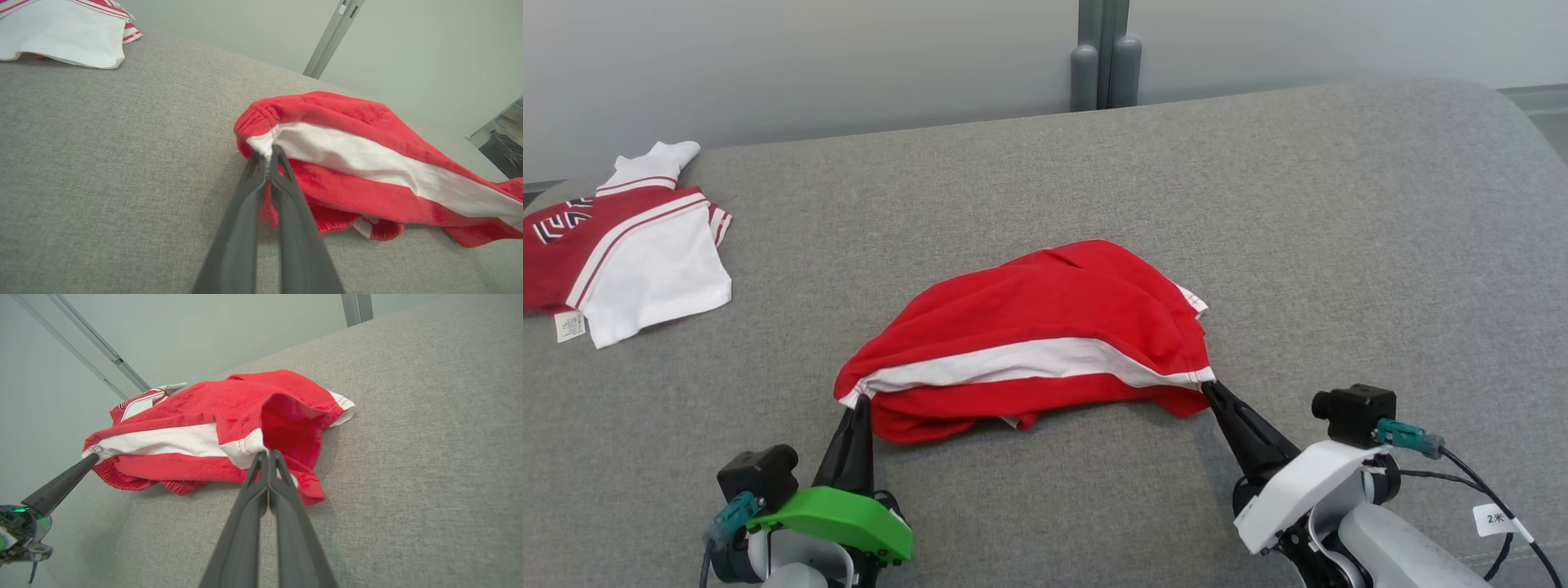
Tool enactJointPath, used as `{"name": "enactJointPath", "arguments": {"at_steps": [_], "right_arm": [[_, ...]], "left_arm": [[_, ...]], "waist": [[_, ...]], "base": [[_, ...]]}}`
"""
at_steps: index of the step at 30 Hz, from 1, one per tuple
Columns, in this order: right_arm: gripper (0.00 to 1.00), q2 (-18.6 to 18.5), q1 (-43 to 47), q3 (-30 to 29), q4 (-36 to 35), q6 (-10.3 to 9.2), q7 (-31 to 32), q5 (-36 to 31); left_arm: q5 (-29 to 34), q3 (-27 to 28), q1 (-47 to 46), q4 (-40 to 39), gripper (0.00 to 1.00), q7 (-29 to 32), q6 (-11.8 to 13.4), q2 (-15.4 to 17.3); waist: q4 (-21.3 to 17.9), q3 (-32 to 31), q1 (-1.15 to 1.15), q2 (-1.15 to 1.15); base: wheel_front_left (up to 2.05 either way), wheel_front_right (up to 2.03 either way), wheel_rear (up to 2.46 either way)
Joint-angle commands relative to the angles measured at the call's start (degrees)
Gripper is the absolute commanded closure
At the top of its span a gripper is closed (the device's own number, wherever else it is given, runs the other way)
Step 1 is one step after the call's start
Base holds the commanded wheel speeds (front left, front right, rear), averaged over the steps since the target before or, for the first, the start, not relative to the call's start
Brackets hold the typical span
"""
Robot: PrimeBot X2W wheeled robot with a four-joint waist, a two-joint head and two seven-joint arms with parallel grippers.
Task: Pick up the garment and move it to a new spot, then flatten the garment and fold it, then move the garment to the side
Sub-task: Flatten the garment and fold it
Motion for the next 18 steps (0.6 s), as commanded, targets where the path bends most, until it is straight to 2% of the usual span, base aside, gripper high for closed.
{"name": "enactJointPath", "arguments": {"at_steps": [1,3,4,6,7,18], "right_arm": [[1.0,0.2,0.3,-0.2,0.3,0.02,-0.3,-0.5],[1.0,0.4,-0.2,-0.1,0.6,0.02,-0.4,-1.1],[0.93,0.4,-0.5,-0.1,0.8,0.02,-0.5,-1.4],[0.51,0.2,-1.1,0.6,0.9,0.02,-0.5,-2.3],[0.01,-0.1,-1.4,1.1,1.0,0.02,-0.5,-2.6],[0.0,-3.0,-5.1,5.9,1.8,0.01,1.7,-4.1]], "left_arm": [[-0.3,0.3,0.2,0.4,1.0,0.0,0.0,0.2],[-0.3,0.4,-0.2,0.5,1.0,0.0,-0.1,0.2],[-0.3,0.4,-0.4,0.6,1.0,0.0,-0.1,0.2],[-0.3,0.4,-0.7,0.7,1.0,0.0,-0.1,0.2],[-0.4,0.4,-0.8,0.7,1.0,0.0,-0.1,0.2],[-1.3,-0.4,-1.6,1.0,1.0,0.0,0.1,0.2]], "waist": [[0.0,-0.1,0.0,0.0],[-0.1,0.0,0.0,0.0],[-0.1,0.0,0.0,0.0],[-0.2,0.1,0.0,0.0],[-0.2,0.1,0.0,0.0],[0.5,0.6,0.0,0.0]], "base": [[0.0,0.0,0.0],[0.0,0.0,0.0],[0.0,0.0,0.0],[0.0,0.0,0.0],[0.0,0.0,0.0],[0.0,0.0,0.0]]}}
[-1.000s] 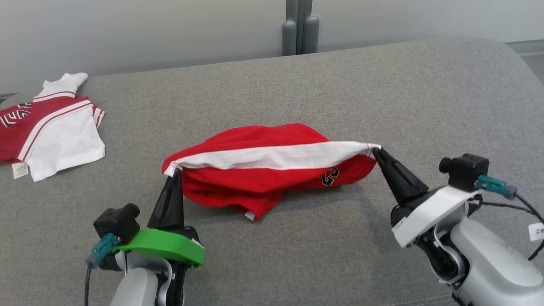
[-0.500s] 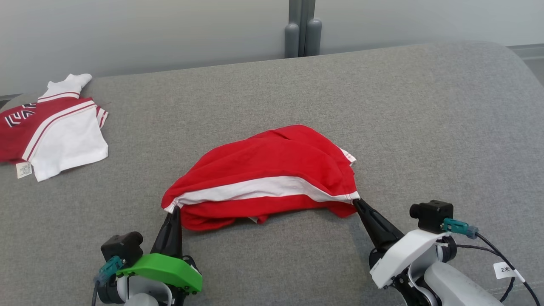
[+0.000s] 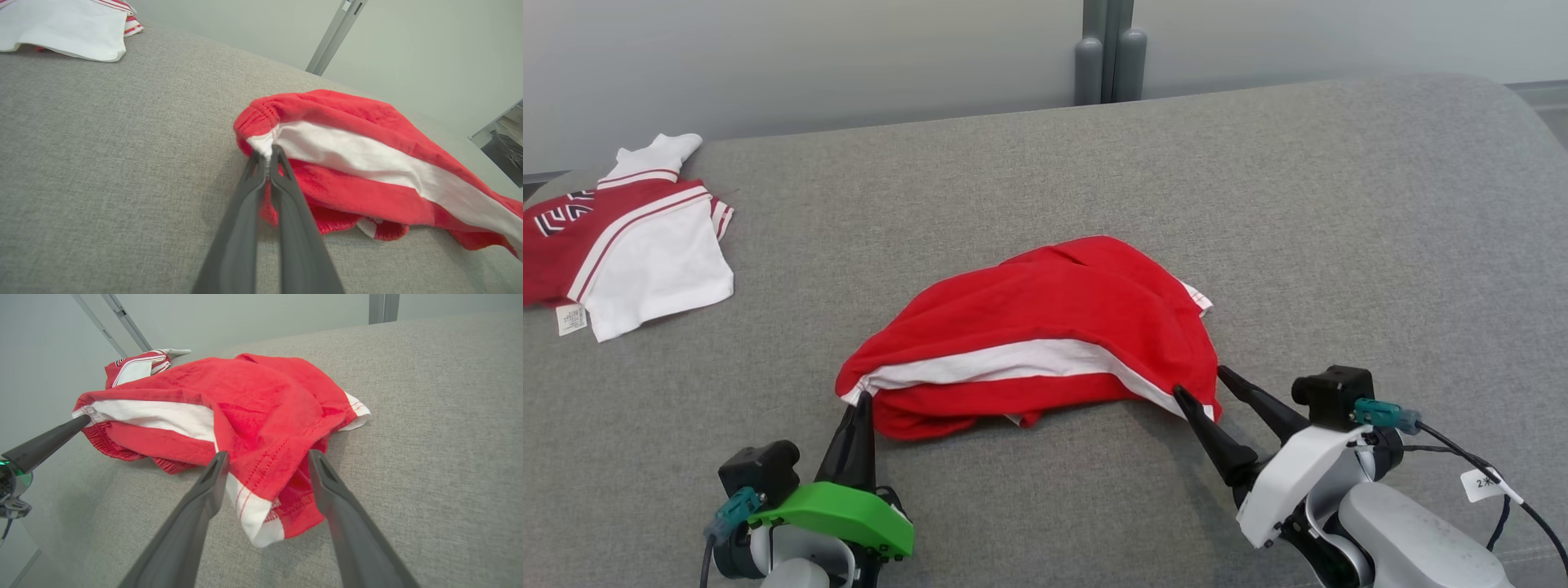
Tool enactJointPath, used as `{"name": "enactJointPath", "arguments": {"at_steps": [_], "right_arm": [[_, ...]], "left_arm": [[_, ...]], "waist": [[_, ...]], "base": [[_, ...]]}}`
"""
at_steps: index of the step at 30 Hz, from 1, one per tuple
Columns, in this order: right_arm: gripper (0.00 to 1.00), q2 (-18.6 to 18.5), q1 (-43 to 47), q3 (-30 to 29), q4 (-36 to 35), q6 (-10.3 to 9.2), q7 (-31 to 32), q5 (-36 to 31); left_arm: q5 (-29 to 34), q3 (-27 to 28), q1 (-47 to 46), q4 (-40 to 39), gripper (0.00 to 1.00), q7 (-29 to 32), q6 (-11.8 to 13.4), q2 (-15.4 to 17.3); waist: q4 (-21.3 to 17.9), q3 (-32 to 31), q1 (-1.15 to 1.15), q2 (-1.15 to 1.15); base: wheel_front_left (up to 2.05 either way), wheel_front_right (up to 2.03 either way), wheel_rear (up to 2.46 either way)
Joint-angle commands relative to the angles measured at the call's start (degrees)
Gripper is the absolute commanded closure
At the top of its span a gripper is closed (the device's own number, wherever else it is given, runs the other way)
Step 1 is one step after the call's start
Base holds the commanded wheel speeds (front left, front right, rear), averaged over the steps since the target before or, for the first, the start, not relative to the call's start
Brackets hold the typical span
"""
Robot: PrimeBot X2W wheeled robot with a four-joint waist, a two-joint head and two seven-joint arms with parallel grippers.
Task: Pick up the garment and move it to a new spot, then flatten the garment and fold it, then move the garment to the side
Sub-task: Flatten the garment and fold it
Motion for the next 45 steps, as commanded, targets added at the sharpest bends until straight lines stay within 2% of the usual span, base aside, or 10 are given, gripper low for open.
{"name": "enactJointPath", "arguments": {"at_steps": [1,2,5,9,18,29,30,32,36,45], "right_arm": [[0.0,-0.1,-0.8,0.6,0.3,0.02,0.6,-0.2],[0.0,-0.1,-1.0,1.0,0.5,0.02,0.9,-0.2],[0.21,0.1,-1.3,1.8,1.4,0.01,1.7,0.5],[0.0,-0.1,-0.4,2.8,2.0,0.02,1.7,1.1],[0.0,-0.4,1.5,5.9,2.6,0.01,0.9,-0.9],[0.0,3.0,-2.0,7.9,9.2,0.02,-1.4,-12.5],[0.05,3.5,-2.3,7.8,10.0,0.01,-1.5,-13.1],[0.51,4.5,-2.8,7.7,11.3,0.01,-1.7,-14.5],[1.0,5.7,-3.3,6.0,12.5,0.01,-2.1,-16.0],[1.0,4.7,2.1,-7.2,-1.4,0.01,-2.0,-18.0]], "left_arm": [[-0.5,-0.1,-1.0,-0.2,1.0,0.0,0.2,0.2],[-0.5,-0.1,-0.9,-0.2,1.0,0.0,0.2,0.2],[-0.6,-0.2,-1.1,-0.2,1.0,0.0,0.2,0.2],[-0.7,-0.4,-1.4,-0.3,1.0,0.0,0.2,0.2],[-0.9,-0.3,-1.5,-0.6,1.0,0.0,0.3,0.2],[-0.9,-0.3,-2.0,-0.1,1.0,0.0,0.2,0.2],[-0.9,-0.3,-2.1,-0.1,1.0,0.0,0.2,0.2],[-0.9,-0.4,-2.2,0.1,1.0,0.0,0.2,0.2],[-0.9,-0.4,-2.3,0.3,1.0,0.0,0.1,0.2],[-1.1,0.7,-2.0,-1.7,1.0,0.0,0.0,0.2]], "waist": [[0.2,0.1,0.0,0.0],[0.3,0.2,0.0,0.0],[0.7,0.3,0.0,0.0],[1.1,0.4,0.0,0.0],[1.0,0.9,0.0,0.0],[0.8,1.5,0.0,0.0],[0.8,1.6,0.0,0.0],[1.0,1.6,0.0,0.0],[1.3,1.5,0.0,0.0],[0.3,0.6,0.0,0.0]], "base": [[0.0,0.0,0.0],[0.0,0.0,0.0],[0.0,0.0,0.0],[0.0,0.0,0.0],[0.0,0.0,0.0],[0.0,0.0,0.0],[0.0,0.0,0.0],[0.0,0.0,0.0],[0.0,0.0,0.0],[0.0,0.0,0.0]]}}
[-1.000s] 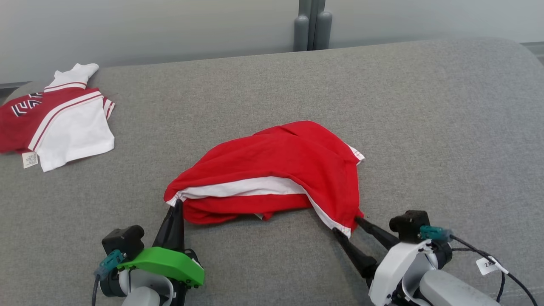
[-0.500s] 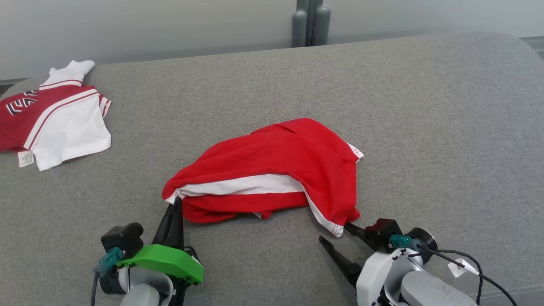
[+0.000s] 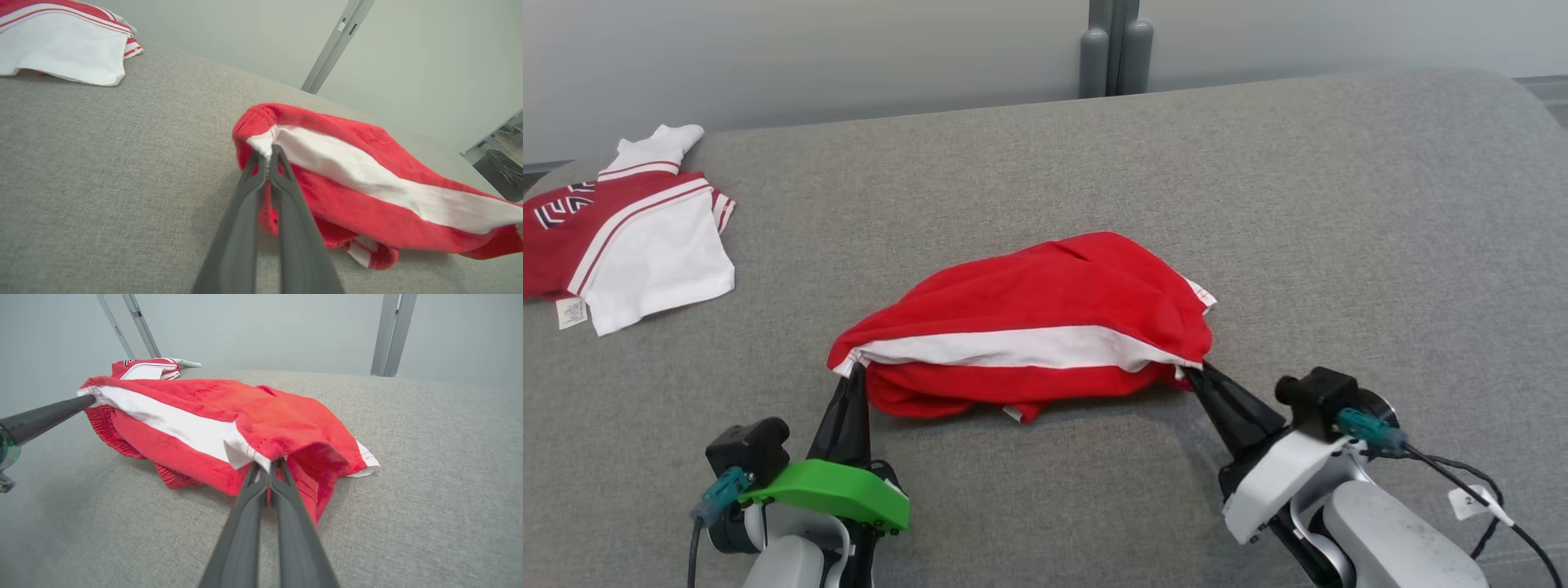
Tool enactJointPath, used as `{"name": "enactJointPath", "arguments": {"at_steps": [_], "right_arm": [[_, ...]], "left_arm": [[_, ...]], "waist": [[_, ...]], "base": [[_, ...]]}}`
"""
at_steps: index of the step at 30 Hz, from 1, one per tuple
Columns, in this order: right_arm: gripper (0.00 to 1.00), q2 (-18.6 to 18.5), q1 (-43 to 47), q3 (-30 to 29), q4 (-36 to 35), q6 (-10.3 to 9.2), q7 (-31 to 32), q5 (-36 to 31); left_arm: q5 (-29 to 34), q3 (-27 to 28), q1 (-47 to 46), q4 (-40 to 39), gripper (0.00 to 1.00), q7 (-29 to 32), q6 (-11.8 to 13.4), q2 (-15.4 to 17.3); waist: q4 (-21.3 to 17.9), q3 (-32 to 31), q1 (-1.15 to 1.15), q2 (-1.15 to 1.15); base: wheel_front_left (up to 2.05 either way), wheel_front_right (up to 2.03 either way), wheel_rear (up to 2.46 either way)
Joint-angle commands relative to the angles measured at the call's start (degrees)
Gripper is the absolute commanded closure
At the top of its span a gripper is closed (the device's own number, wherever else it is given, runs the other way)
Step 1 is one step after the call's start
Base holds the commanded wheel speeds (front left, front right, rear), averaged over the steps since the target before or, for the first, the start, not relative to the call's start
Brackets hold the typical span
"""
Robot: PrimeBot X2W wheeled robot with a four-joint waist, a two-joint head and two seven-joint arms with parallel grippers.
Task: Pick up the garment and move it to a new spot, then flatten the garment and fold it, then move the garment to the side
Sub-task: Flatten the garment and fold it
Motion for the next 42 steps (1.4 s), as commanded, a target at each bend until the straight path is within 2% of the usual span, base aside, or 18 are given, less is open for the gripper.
{"name": "enactJointPath", "arguments": {"at_steps": [1,4,12,18,23,27,30,33,37,42], "right_arm": [[1.0,-0.9,2.1,-2.5,-3.3,0.0,-0.1,0.4],[1.0,-2.1,5.0,-6.4,-9.2,0.0,-0.1,2.4],[1.0,-5.2,8.3,-10.9,-18.7,0.01,0.5,6.4],[1.0,-7.4,10.1,-16.2,-28.3,0.0,2.9,7.0],[1.0,-8.0,8.1,-21.5,-36.5,0.0,7.3,6.1],[1.0,-7.1,5.2,-24.6,-39.4,0.0,10.2,5.0],[1.0,-6.2,1.8,-25.7,-38.9,0.01,11.8,5.3],[1.0,-5.0,-3.3,-24.9,-34.9,0.01,13.0,6.1],[1.0,-3.3,-13.0,-22.4,-25.5,0.0,13.3,7.1],[1.0,0.8,-28.3,-19.0,-11.3,0.01,8.7,6.7]], "left_arm": [[-0.5,0.5,-0.2,-1.1,1.0,0.0,-0.1,0.2],[-0.4,0.6,-0.3,-3.6,1.0,0.0,-0.4,0.2],[-1.0,0.4,0.0,-10.4,1.0,0.0,-1.0,0.2],[-0.1,-0.6,-1.0,-17.3,1.0,0.0,-1.5,0.3],[0.1,-2.4,-6.2,-23.1,1.0,2.4,-1.7,2.6],[0.2,-2.8,-12.4,-25.2,1.0,5.9,-1.8,4.7],[-1.5,-2.9,-17.5,-23.3,1.0,9.5,-1.9,5.7],[-3.9,-2.8,-23.1,-18.5,1.0,13.2,-2.0,6.6],[-5.4,-2.6,-32.0,-9.6,1.0,17.1,-2.0,7.8],[-2.9,-2.8,-44.3,0.8,1.0,17.7,-2.0,10.5]], "waist": [[-0.7,-0.5,0.0,0.0],[-1.5,-1.4,0.0,0.0],[-2.9,-3.6,0.0,0.0],[-3.7,-5.5,0.0,0.0],[-3.9,-6.4,0.0,0.0],[-4.0,-6.2,0.0,0.0],[-4.3,-5.4,0.0,0.0],[-5.3,-3.7,0.0,0.0],[-7.4,-0.2,0.0,0.0],[-11.5,4.3,0.0,0.0]], "base": [[0.0,0.0,0.0],[0.0,0.0,0.0],[0.0,0.0,0.0],[0.0,0.0,0.0],[0.0,0.0,0.0],[0.0,0.0,0.0],[0.0,0.0,0.0],[0.0,0.0,0.0],[0.0,0.0,0.0],[0.0,0.0,0.0]]}}
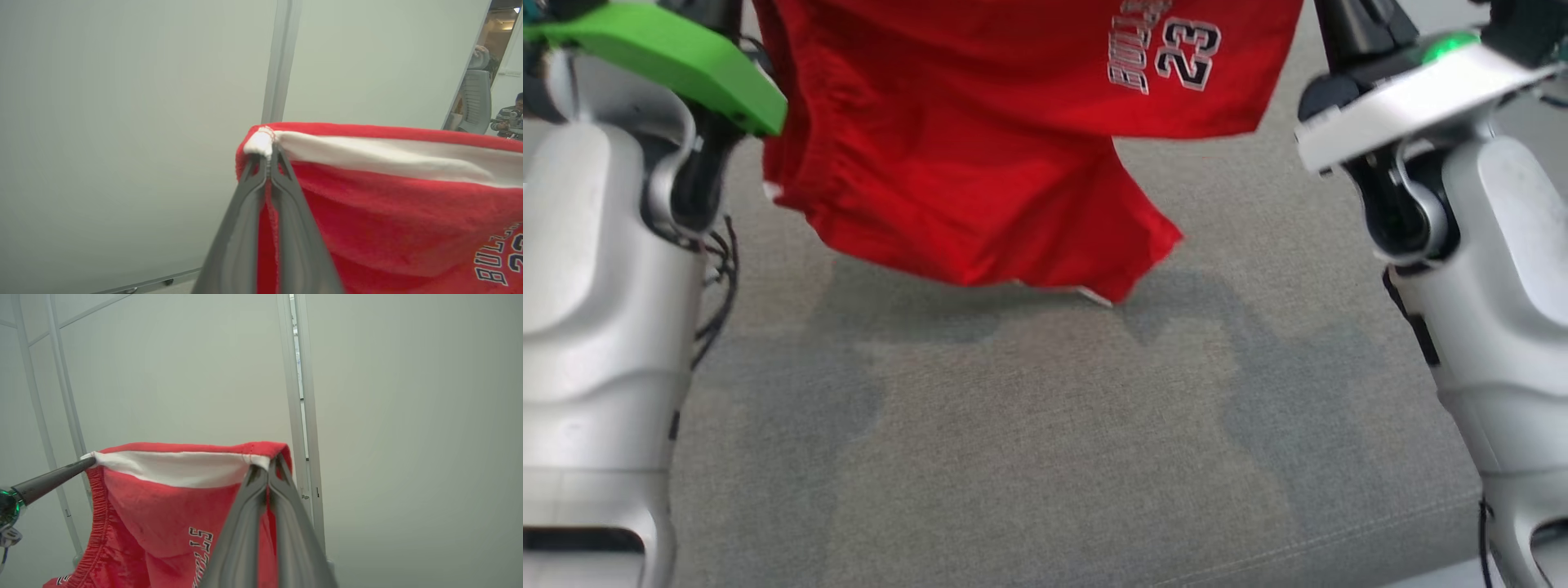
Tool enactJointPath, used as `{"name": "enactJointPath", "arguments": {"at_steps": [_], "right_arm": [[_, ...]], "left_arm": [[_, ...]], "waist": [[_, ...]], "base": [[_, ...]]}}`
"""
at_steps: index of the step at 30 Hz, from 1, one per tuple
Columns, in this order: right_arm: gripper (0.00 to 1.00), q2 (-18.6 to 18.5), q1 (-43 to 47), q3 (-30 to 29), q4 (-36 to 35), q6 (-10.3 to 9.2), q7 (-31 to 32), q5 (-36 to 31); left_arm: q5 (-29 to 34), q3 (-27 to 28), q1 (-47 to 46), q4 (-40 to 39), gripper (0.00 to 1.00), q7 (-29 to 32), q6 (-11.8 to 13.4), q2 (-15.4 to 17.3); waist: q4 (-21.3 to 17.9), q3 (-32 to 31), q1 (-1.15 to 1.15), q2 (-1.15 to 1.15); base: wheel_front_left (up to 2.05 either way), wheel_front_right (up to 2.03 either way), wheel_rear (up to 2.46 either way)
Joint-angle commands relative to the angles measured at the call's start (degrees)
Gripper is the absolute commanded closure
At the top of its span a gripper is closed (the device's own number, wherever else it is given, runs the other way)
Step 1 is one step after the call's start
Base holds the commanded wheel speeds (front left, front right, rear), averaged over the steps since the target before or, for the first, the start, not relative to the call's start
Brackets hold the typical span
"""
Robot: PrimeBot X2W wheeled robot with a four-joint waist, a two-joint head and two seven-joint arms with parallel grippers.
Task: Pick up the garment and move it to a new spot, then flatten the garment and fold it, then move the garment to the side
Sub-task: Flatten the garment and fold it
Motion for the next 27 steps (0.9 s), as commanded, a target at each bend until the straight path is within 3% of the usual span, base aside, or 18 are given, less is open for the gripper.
{"name": "enactJointPath", "arguments": {"at_steps": [1,6,11,19,27], "right_arm": [[1.0,1.4,-4.7,0.5,3.7,0.0,-2.5,-0.7],[1.0,5.5,-15.6,0.4,12.3,0.0,-8.7,-1.7],[1.0,7.0,-17.6,1.0,13.6,0.0,-9.9,-1.7],[1.0,3.8,-5.2,10.2,9.7,0.01,-9.9,-0.1],[1.0,2.4,8.2,7.8,2.1,0.0,-9.9,-0.5]], "left_arm": [[1.9,-0.1,-4.6,2.3,1.0,-1.4,-0.1,1.4],[5.2,-0.1,-15.1,7.5,1.0,-8.8,0.0,3.4],[5.4,-1.2,-19.0,10.1,1.0,-14.1,-0.2,4.5],[-3.8,-7.2,-9.8,12.8,1.0,-16.4,-0.2,5.2],[-14.9,-10.0,1.4,2.8,1.0,-18.2,-0.2,9.0]], "waist": [[-4.9,4.7,0.0,0.0],[-7.9,8.1,0.0,0.0],[-8.8,10.8,0.0,0.0],[-7.4,16.0,0.0,0.0],[-5.7,16.4,0.0,0.0]], "base": [[0.0,0.0,0.0],[0.0,0.0,0.0],[0.0,0.0,0.0],[0.0,0.0,0.0],[0.0,0.0,0.0]]}}
